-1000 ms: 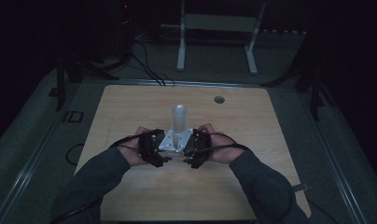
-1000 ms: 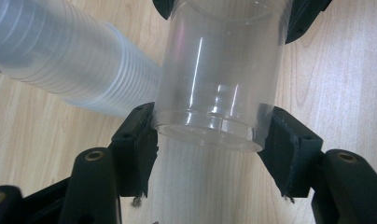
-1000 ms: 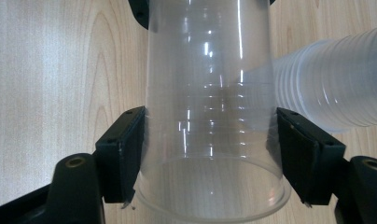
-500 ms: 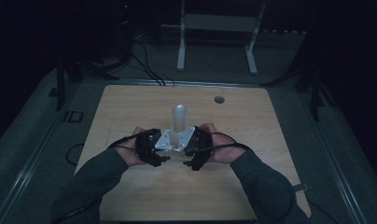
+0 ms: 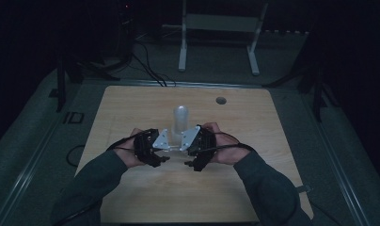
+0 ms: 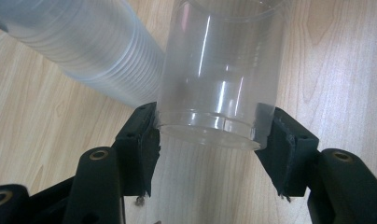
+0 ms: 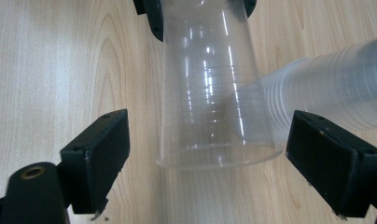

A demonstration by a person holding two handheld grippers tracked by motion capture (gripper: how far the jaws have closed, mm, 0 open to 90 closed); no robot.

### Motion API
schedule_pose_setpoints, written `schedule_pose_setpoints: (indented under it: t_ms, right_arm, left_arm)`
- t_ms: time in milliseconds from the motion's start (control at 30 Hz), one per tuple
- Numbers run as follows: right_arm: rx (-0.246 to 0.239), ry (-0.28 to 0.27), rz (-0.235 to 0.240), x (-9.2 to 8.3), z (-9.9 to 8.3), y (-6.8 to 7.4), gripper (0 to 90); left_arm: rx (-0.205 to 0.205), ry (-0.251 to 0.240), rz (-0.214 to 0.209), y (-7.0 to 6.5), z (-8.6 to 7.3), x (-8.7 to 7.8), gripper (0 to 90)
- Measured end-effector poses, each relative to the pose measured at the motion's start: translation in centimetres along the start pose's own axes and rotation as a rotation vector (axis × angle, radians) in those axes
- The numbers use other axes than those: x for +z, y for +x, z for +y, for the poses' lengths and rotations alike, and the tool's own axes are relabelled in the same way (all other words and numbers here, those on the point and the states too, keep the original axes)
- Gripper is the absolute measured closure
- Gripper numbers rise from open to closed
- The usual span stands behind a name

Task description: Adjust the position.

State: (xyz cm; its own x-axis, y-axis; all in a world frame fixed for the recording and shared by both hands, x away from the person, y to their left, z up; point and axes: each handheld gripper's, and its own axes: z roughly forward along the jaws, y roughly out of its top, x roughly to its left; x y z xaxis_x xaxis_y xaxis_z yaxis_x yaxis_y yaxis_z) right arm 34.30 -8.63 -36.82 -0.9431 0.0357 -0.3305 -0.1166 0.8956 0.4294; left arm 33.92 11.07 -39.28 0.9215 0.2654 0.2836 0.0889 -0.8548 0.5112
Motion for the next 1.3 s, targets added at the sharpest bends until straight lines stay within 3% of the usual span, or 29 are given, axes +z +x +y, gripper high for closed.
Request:
schedule_pose_setpoints:
  t_ms: [733, 1300]
  right_arm:
    - [0.043, -0.044, -0.038, -1.3, -0.6, -0.7, 13.7]
    - [0.094, -0.065, -0.051, -1.4, -1.6, -0.9, 12.8]
  left_arm:
    - [-0.120, -0.074, -0.006, 1.0, -2.7, -0.8, 42.0]
    - [-0.177, -0.157, -0.018, 1.2, -3.9, -1.7, 42.0]
